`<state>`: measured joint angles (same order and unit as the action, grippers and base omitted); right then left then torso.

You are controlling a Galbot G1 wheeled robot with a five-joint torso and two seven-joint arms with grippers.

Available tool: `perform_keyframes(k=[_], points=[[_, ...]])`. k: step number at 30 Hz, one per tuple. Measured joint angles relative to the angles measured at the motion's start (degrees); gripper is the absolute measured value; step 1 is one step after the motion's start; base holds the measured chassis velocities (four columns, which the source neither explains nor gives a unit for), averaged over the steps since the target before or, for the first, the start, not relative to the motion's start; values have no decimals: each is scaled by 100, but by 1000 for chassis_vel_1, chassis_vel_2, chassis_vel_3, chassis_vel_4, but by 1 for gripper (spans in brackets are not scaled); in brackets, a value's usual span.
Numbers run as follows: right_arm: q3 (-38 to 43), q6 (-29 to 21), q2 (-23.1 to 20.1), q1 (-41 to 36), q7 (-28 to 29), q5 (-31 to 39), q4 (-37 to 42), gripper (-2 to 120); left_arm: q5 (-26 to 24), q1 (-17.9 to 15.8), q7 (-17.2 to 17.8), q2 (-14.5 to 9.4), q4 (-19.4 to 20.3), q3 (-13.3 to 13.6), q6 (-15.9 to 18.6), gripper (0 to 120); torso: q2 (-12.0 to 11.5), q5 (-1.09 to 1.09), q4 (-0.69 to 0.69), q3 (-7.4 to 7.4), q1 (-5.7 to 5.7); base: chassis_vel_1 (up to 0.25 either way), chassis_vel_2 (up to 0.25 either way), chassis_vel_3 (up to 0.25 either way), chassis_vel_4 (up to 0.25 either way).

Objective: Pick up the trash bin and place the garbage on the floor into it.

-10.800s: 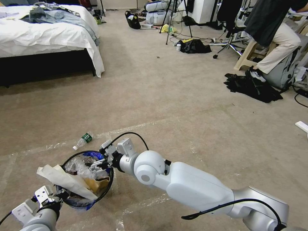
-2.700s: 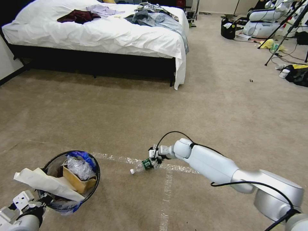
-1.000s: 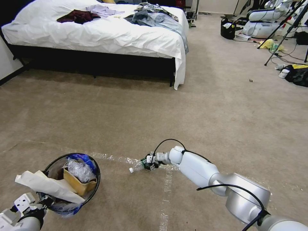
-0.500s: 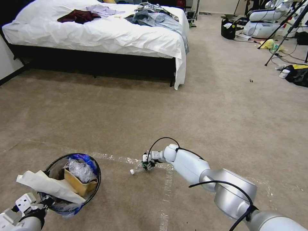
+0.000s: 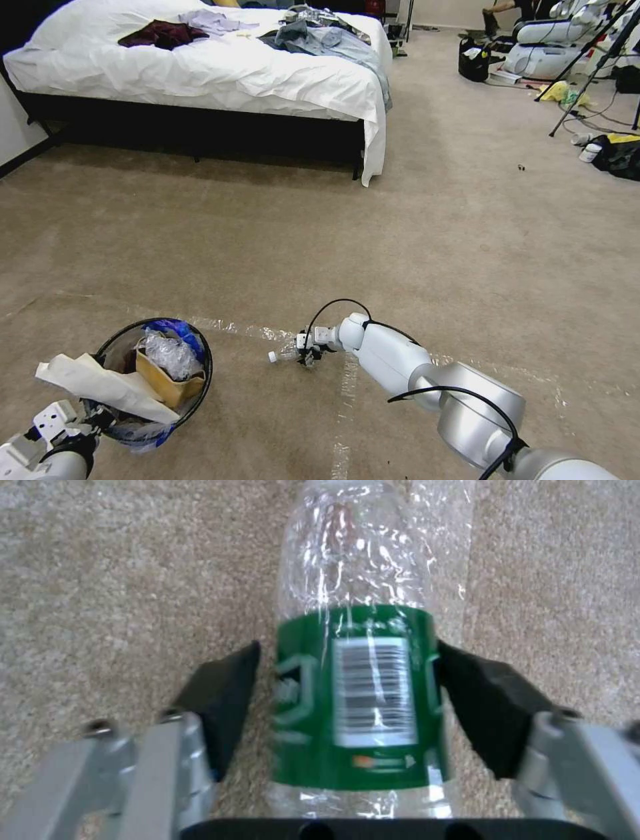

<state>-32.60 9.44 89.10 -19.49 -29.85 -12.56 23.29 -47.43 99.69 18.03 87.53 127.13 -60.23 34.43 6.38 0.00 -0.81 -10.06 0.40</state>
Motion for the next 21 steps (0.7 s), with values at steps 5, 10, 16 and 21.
perform_keyframes(k=[5, 10, 16, 21], points=[[1, 5, -81, -40, 53, 15, 101, 48, 3, 15, -7, 7, 6, 1, -10, 0, 0, 0, 0, 0, 0, 0, 0, 0, 0], [24, 6, -176, -114, 81, 117, 273, 30, 37, -24, -9, 20, -21, 23, -12, 0, 1, 0, 0, 0, 0, 0, 0, 0, 0], [137, -141, -446, -197, 242, 735, 817, 19, 42, -69, 1, -12, -31, 27, 5, 0, 0, 1, 0, 0, 0, 0, 0, 0, 0], [449, -418, -785, -249, 429, 1397, 1651, 19, 28, -158, 27, -65, -71, 50, 44, 0, 0, 1, 0, 0, 0, 0, 0, 0, 0]])
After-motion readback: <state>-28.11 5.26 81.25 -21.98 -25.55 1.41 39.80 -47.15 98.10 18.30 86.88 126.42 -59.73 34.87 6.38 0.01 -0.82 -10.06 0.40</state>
